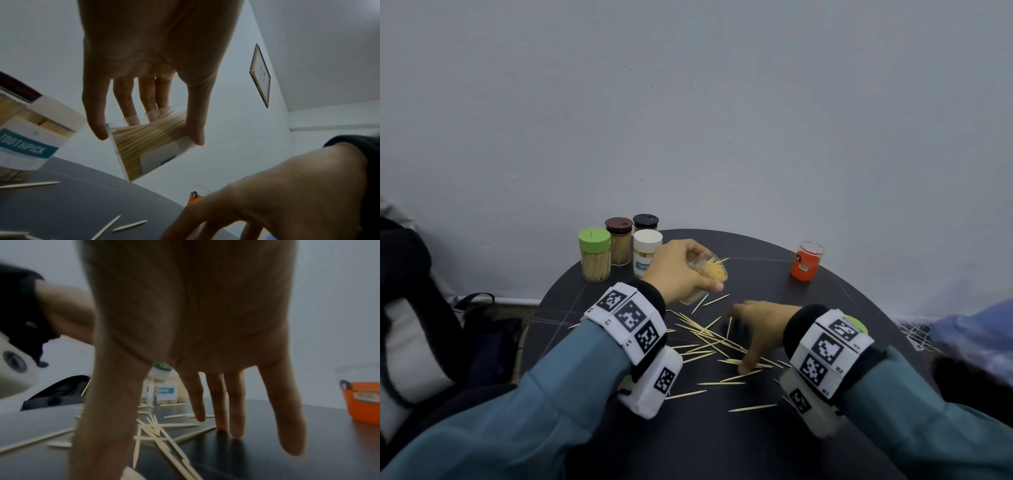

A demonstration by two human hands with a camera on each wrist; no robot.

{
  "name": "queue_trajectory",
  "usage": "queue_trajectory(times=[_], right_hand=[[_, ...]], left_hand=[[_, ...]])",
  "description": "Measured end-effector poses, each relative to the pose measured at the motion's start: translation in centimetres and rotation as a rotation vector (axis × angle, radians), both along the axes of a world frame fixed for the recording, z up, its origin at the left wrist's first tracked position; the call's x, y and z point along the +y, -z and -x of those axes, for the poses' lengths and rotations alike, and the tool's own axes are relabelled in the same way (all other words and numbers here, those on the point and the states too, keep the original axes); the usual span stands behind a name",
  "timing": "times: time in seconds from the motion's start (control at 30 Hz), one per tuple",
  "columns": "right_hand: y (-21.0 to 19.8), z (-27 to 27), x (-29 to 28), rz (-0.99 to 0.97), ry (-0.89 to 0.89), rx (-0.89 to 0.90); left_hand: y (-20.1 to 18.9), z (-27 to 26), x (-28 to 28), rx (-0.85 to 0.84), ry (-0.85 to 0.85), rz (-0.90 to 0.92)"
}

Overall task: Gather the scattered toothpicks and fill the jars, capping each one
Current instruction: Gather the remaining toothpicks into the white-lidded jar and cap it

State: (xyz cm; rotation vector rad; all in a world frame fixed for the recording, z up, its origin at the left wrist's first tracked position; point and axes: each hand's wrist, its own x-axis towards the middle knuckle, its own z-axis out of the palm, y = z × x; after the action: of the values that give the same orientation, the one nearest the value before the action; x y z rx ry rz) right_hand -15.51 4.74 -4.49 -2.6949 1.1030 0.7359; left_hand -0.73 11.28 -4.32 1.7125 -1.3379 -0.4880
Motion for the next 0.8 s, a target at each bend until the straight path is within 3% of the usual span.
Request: queue_trajectory(times=[0.13,0.53,0.8], right_hand=[[0.4,-1.3,-0.1,0.05,-0.029,0.023],[1.8,-4.7,-0.2,0.039,-0.131,-0.276],[2.6,-5.8,-0.4,0.03,-0.076,-0.392]], left_hand=[[-0.1,-0.2,0.1,0.005,-0.004,0.002],[-0.3,-1.6,0.5,0.047,-0.06,0.03],[-0.4,-2.4,0.9,0.035,-0.085,0.052]])
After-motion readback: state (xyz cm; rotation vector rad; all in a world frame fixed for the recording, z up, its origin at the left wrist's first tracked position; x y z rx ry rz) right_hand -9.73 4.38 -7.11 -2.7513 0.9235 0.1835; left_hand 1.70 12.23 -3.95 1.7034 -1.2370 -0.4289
